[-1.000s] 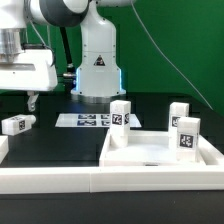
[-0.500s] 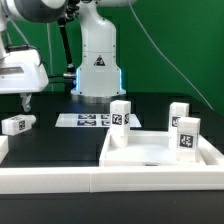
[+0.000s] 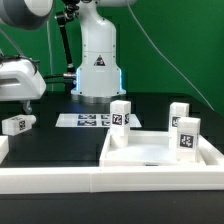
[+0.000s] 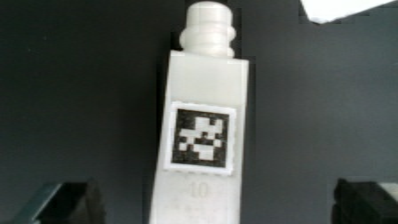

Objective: Assemble square table

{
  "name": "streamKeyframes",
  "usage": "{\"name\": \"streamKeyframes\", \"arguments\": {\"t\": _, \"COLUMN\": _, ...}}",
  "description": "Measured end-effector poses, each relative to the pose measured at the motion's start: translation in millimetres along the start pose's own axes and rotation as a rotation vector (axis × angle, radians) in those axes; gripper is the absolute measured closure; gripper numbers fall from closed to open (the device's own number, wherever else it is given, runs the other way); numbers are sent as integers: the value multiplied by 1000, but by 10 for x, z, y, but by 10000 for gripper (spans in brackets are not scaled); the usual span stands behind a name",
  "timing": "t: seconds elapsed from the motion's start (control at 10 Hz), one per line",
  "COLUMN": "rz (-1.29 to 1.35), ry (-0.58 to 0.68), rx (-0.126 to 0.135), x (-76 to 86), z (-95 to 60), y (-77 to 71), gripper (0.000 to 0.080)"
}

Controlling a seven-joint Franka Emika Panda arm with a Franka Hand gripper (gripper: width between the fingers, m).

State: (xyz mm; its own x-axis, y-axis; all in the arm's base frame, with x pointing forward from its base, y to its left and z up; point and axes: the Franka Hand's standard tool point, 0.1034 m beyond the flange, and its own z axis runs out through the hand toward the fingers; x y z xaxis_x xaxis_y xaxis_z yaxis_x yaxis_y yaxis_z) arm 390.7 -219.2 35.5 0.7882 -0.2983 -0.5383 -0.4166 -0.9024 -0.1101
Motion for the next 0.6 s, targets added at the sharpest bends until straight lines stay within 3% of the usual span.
{"name": "streamKeyframes", "arguments": {"t": 0.1, "rz": 12, "ry": -97, "rx": 13, "x": -41, "z": 38, "y": 15, "gripper": 151}}
{"name": "streamKeyframes", "arguments": {"t": 0.2, "rz": 13, "ry": -129, "rx": 9, "x": 24, "z": 48, "y": 36, "gripper": 151}}
{"name": "streamKeyframes", "arguments": {"t": 0.6, "rz": 26, "ry": -357, "rx": 6, "x": 4, "z": 224, "y": 91, "gripper": 151}}
